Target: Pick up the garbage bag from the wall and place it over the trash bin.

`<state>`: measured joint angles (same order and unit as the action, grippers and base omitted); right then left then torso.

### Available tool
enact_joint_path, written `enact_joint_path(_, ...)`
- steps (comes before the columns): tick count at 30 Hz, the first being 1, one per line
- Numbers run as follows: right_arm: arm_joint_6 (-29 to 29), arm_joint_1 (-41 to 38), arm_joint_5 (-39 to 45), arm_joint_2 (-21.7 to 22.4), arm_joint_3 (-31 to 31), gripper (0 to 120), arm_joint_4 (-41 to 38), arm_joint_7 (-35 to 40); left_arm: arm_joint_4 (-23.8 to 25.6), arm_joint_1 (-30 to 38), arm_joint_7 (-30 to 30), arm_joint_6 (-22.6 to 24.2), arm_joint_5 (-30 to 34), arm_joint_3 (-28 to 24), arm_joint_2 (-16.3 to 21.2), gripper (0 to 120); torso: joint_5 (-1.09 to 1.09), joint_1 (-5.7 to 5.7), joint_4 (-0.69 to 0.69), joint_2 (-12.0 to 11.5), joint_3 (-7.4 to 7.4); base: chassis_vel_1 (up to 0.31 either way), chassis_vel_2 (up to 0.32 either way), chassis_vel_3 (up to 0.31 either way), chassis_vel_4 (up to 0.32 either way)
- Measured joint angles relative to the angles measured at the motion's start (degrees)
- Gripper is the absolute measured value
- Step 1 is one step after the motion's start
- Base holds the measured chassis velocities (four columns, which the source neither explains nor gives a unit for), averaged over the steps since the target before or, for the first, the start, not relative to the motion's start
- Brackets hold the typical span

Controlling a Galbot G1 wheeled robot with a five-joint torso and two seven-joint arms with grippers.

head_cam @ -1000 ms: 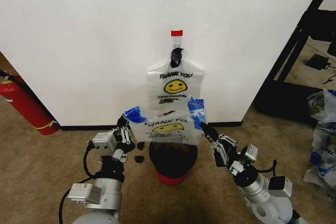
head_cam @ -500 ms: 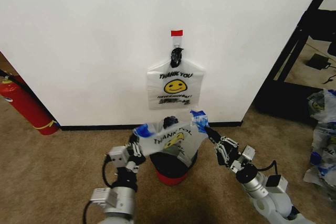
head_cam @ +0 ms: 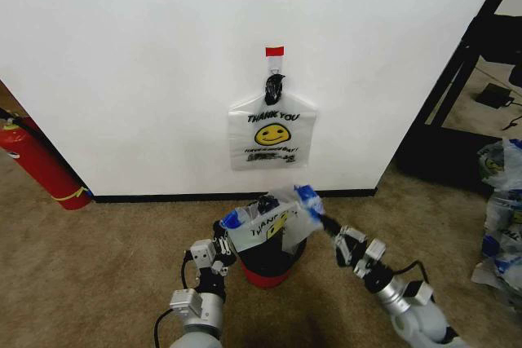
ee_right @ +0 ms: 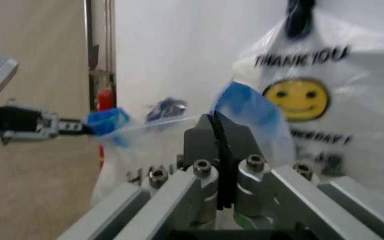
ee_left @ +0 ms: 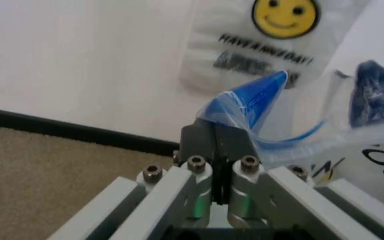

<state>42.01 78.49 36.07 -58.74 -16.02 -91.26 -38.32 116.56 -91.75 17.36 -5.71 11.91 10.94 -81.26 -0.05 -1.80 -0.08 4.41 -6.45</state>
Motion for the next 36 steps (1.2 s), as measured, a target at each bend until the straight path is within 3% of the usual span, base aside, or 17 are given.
enact_joint_path(9,1.42,-2.63,-2.26,-0.65,1.47,0,5.97,-3.61,-4.54,0.85,-0.85,-1.51,-1.03,-1.27,1.05,0,0.2,0.0,-0.03,0.0,0.0,0.0,0.0,0.0,0.0)
enact_joint_path(18,0.51,-2.78,0.01,1.1,-0.77,0,6.31,-7.0,-5.49,0.8,-1.74,-2.4,-2.88,-1.26,0.94,0,0.22,0.0,-0.03,0.0,0.0,0.0,0.0,0.0,0.0)
enact_joint_path(20,0.43,-2.53,0.72,1.26,-1.01,0,5.26,-6.95,-5.23,1.05,-2.44,-2.37,-4.09,-1.26,1.48,0,0.06,0.0,0.03,0.0,0.0,0.0,0.0,0.0,0.0)
enact_joint_path(21,0.41,-2.48,0.91,1.31,-1.01,0,4.88,-6.84,-5.23,1.52,-3.0,-2.36,-4.8,-1.31,1.96,0,-0.13,0.0,0.06,0.0,0.0,0.0,0.0,0.0,0.0)
enact_joint_path(22,0.41,-2.42,1.06,1.37,-1.02,0,4.38,-6.62,-5.3,2.1,-3.57,-2.36,-5.53,-1.87,2.46,0,-0.3,0.0,0.09,0.0,0.0,0.0,0.0,0.0,0.0)
enact_joint_path(25,0.39,-2.21,1.22,1.49,-0.77,0,3.08,-5.75,-5.07,3.73,-6.17,-2.4,-7.57,-2.3,4.23,0,-0.4,0.0,0.09,0.0,0.0,0.0,0.0,0.0,0.0)
enact_joint_path(26,0.37,-2.11,1.32,1.53,-0.66,0,2.61,-5.45,-4.78,4.24,-7.31,-2.39,-8.18,-1.9,5.09,0,-0.37,0.0,0.05,0.0,-0.01,0.0,0.0,0.0,0.0)
enact_joint_path(28,-0.08,-1.61,1.81,1.9,0.16,0,0.37,-4.55,-2.76,6.32,-10.96,-2.39,-9.22,-0.11,8.58,0,-0.13,0.0,0.02,0.0,0.0,0.0,0.0,0.0,0.0)
enact_joint_path(36,-1.48,-1.63,2.06,3.4,1.42,0,-2.79,-4.2,0.87,8.63,-17.81,-1.89,-4.96,1.16,17.4,0,-0.06,0.0,0.0,0.01,0.0,0.0,0.0,0.0,0.0)
